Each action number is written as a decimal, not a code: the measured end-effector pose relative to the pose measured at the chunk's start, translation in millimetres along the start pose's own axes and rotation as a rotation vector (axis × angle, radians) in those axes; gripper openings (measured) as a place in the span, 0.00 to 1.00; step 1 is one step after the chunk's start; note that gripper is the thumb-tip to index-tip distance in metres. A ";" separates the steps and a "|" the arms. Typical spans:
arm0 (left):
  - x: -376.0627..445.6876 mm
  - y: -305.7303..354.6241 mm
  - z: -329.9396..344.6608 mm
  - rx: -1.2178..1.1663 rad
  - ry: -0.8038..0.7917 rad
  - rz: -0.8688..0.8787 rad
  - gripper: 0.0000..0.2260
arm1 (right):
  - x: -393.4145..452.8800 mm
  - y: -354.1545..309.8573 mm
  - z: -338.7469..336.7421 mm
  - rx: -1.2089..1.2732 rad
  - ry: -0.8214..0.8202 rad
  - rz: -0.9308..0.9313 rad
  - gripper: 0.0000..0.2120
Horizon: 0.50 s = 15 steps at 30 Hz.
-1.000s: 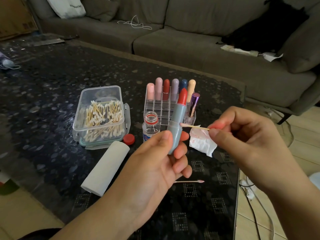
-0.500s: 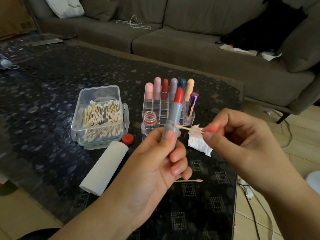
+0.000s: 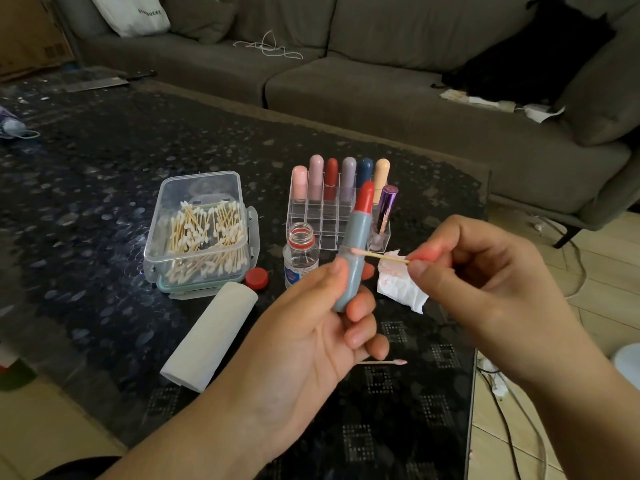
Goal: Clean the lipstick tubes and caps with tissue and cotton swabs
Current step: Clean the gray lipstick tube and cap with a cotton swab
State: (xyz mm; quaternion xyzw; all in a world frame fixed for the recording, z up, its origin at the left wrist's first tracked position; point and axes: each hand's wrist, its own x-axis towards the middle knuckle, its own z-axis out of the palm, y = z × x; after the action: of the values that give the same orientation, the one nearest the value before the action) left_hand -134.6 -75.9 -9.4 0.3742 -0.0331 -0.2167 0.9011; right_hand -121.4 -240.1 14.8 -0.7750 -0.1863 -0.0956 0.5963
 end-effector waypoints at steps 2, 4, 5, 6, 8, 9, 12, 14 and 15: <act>0.1 0.2 1.5 0.036 0.022 0.018 0.09 | -0.2 0.2 0.9 0.005 -0.001 0.003 0.05; 0.5 -0.2 2.2 0.056 0.028 0.034 0.05 | -0.8 0.3 2.2 0.013 -0.031 0.005 0.05; 0.6 -0.6 1.7 0.064 0.027 0.036 0.04 | -1.0 0.3 2.3 0.013 -0.038 0.005 0.05; 0.5 -1.0 1.0 0.073 0.023 0.035 0.04 | -1.0 -0.1 1.9 0.015 -0.036 0.005 0.06; 0.0 -1.2 -0.3 0.079 0.007 0.031 0.05 | -0.7 -0.6 0.4 0.021 -0.014 0.002 0.06; -0.1 -1.3 -0.8 0.081 -0.001 0.032 0.06 | -0.3 -0.6 0.0 0.021 -0.004 -0.001 0.06; 0.2 -1.1 -1.3 0.090 -0.006 0.046 0.06 | -0.1 0.1 0.6 0.002 -0.002 -0.002 0.04; 0.9 -1.9 -1.6 0.085 0.004 0.061 0.07 | -0.7 0.4 1.0 -0.009 -0.014 0.003 0.04; 1.4 -2.6 -1.9 0.084 0.012 0.070 0.07 | -0.9 0.1 1.0 -0.013 -0.019 0.006 0.04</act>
State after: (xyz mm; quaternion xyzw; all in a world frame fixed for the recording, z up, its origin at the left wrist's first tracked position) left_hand -133.9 -76.8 -12.7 0.4117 -0.0498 -0.1811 0.8917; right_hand -122.3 -239.4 14.1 -0.7802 -0.1888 -0.0877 0.5899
